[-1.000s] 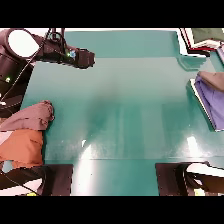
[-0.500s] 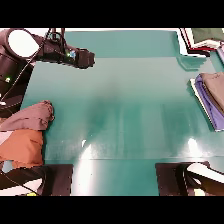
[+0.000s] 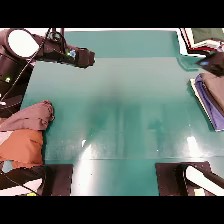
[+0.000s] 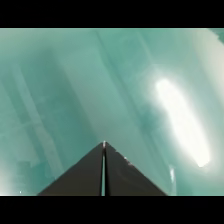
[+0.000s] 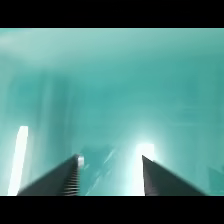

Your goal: Fold the shirts.

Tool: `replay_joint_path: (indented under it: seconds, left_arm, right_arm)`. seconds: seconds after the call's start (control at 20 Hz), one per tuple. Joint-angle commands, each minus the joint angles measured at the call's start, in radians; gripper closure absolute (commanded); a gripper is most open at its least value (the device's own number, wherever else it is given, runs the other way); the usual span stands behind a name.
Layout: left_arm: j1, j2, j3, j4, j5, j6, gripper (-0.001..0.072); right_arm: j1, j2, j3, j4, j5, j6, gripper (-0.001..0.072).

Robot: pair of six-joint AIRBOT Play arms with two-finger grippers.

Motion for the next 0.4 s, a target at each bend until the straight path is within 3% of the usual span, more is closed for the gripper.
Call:
replay_joint_path:
  seconds: [0.0,0.1,0.35]
  left_arm:
    - [0.000,0.000,0.000,0.000,0.045,0.000,0.0679]
    - [0.000,0.000,0.000,0.000,0.068,-0.001,0.0678]
    - [0.000,0.000,0.000,0.000,0.110,0.000,0.0678]
  right_arm:
    - [0.280,0.007,-0.002,0.016,-0.032,0.000,0.0458]
    - [0.386,0.007,-0.002,0.016,-0.050,-0.002,0.0694]
    - [0.494,0.007,-0.002,0.017,-0.093,-0.003,0.0696]
